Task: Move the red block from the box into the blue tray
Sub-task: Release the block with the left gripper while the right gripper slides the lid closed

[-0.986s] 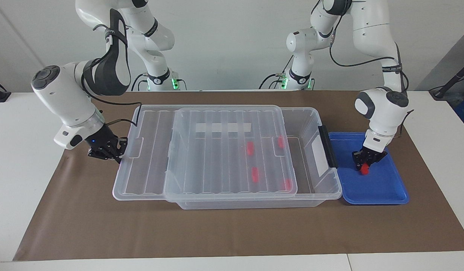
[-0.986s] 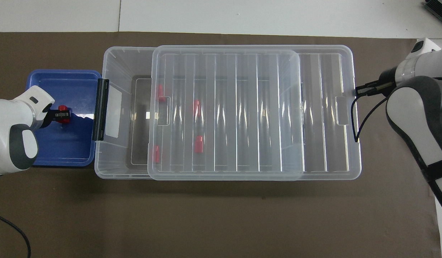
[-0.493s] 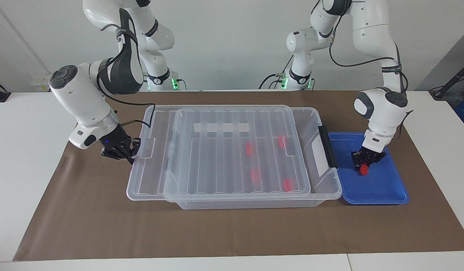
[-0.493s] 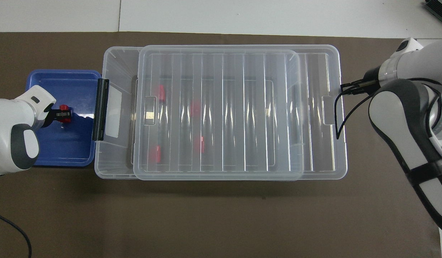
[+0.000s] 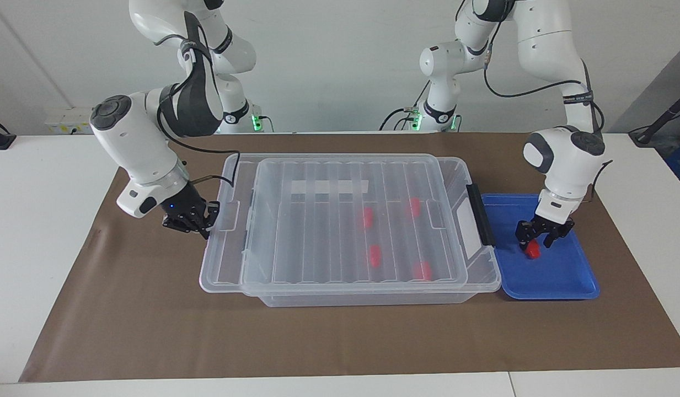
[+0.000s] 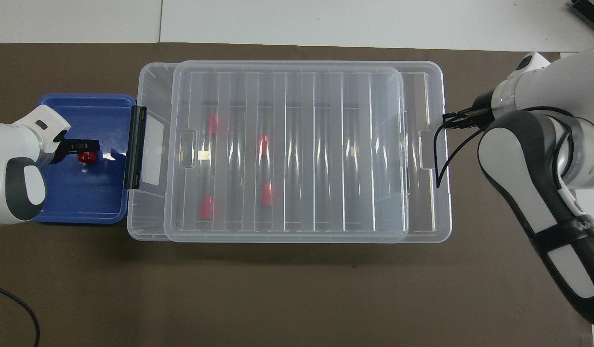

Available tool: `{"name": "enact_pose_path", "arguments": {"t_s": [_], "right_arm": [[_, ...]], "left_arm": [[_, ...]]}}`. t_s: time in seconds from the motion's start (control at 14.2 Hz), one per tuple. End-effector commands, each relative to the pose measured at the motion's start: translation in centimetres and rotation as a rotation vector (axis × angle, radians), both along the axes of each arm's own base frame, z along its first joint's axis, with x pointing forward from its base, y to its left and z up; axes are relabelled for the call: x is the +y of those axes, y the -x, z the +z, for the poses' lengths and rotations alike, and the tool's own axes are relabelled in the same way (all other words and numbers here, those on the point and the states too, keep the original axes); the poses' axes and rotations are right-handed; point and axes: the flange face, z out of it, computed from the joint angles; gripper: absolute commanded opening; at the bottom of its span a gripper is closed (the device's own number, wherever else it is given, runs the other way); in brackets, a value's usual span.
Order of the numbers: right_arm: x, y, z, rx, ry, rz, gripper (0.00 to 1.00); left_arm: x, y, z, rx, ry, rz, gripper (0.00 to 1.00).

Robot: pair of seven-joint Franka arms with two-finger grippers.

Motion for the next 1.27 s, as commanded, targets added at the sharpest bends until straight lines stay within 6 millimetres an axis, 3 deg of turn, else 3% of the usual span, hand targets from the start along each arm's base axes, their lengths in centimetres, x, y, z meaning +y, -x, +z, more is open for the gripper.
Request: {"name": "enact_pose_path", "arguments": {"t_s": [0.0, 0.07, 0.21, 0.56, 0.77, 1.2], "right_arm": [[1.1, 0.2, -0.2, -0.014, -0.043, -0.031, 0.0], [1.4, 0.2, -0.2, -0.013, -0.046, -0.029, 0.0], [2.1, 0.3, -0.2, -0.013, -0.047, -0.019, 0.0], [3.2, 0.4, -0.2, -0.013, -0.05, -0.023, 0.0], [3.1, 0.5, -0.5, -0.019, -0.049, -0.026, 0.0], [4.1, 0.6, -0.6, -0.013, -0.07, -0.042, 0.0]], "left_arm": [[-0.1, 0.0, 0.9, 0.012, 0.009, -0.001, 1.0], [-0.3, 0.1, 1.2, 0.022, 0.011, -0.003, 1.0], [-0.4, 0.0, 4.4, 0.056, 0.014, -0.003, 1.0], [-0.9, -0.3, 14.9, 0.172, 0.027, -0.008, 1.0], [-3.0, 0.7, 20.7, 0.194, 0.027, -0.018, 1.0], [-7.4, 4.7, 26.6, 0.207, 0.023, -0.035, 1.0]]}}
